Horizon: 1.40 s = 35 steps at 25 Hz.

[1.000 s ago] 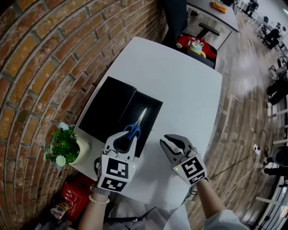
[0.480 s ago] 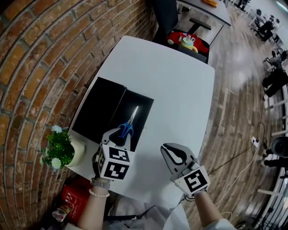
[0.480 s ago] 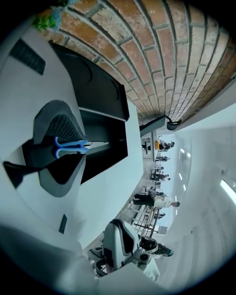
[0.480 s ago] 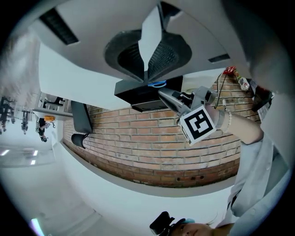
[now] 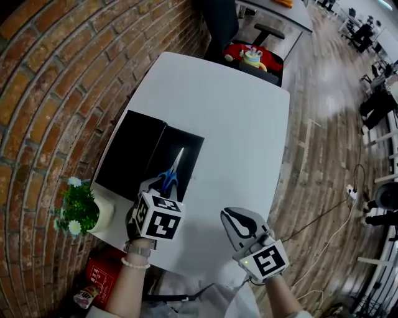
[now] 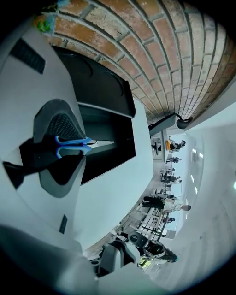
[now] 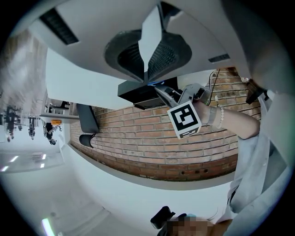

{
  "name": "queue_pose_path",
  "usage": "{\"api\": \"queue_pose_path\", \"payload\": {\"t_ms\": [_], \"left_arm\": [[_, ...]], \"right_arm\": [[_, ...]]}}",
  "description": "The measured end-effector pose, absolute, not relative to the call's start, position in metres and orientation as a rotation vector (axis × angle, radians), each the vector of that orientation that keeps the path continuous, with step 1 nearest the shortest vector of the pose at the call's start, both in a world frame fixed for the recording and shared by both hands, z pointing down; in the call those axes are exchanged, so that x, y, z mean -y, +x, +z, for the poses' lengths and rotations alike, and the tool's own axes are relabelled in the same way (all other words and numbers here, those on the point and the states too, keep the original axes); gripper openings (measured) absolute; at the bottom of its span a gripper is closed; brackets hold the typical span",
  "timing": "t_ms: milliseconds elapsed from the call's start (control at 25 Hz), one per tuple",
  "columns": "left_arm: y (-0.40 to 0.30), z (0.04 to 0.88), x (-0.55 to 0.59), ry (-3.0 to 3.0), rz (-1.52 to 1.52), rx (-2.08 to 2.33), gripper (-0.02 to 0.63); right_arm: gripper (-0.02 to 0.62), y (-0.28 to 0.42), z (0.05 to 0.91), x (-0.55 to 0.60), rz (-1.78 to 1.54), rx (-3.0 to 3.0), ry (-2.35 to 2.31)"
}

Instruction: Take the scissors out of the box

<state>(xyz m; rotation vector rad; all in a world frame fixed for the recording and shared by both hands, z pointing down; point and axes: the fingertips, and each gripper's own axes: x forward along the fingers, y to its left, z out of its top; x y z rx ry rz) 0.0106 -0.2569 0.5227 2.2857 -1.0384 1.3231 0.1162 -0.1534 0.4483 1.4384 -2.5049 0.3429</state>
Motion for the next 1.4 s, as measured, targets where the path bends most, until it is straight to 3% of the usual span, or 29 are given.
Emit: {"api": "queue_pose_path", "payload": {"t_ms": [1000, 1400], "left_arm": [[0.0, 0.565, 0.261, 1.881, 1.712, 0.984, 0.12], [0.005, 0.566, 0.257, 1.904, 1.765, 0.923, 0.098]], "right_arm": [[0.054, 0.138, 0.431, 0.131, 0.407, 2.528, 1.538], [0.055, 0.148, 0.425, 0.12, 0.417, 2.517, 1.573]]}}
